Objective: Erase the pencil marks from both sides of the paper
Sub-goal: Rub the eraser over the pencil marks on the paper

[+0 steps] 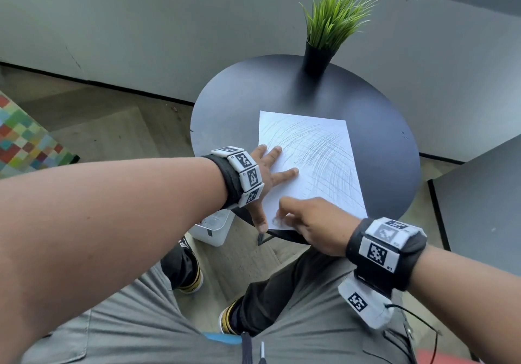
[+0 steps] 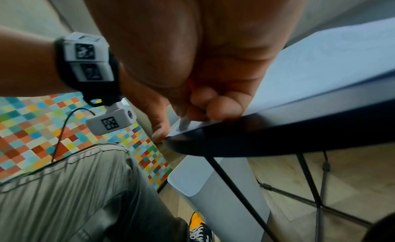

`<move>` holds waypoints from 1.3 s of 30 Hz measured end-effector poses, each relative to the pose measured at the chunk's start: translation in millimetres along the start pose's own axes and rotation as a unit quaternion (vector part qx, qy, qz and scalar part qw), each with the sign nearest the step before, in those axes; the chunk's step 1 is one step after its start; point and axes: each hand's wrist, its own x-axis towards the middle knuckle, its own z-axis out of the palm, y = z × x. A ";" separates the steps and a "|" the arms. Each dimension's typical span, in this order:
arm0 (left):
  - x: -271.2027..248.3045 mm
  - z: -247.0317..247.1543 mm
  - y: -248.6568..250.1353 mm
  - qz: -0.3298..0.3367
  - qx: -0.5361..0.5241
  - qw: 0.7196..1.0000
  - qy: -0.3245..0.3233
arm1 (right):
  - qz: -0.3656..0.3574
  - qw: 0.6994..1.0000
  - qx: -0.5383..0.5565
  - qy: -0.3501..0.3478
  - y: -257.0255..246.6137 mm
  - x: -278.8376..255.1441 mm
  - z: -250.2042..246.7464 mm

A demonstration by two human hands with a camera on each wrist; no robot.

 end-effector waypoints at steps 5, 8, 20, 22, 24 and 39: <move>1.3 0.2 2.5 -0.005 0.003 1.000 0.005 | 0.147 0.975 0.031 0.166 38.4 17.1 -43.2; 1.8 1.9 1.7 -0.007 0.004 1.000 0.005 | 0.073 0.994 0.021 0.079 16.1 6.3 -23.2; 4.0 -2.9 4.3 -0.008 -0.032 0.999 0.018 | 0.134 0.983 0.023 0.125 43.8 11.6 -36.8; 4.4 -3.0 9.1 -0.019 -0.026 0.999 0.028 | 0.141 0.980 0.019 0.141 39.2 11.5 -39.4; 5.6 -4.3 13.1 -0.022 -0.015 0.999 0.029 | 0.118 0.980 0.006 0.159 32.5 9.5 -36.0; 13.1 -11.7 16.7 -0.032 0.002 0.999 -0.005 | -0.011 0.999 -0.032 0.035 14.9 -1.3 -13.4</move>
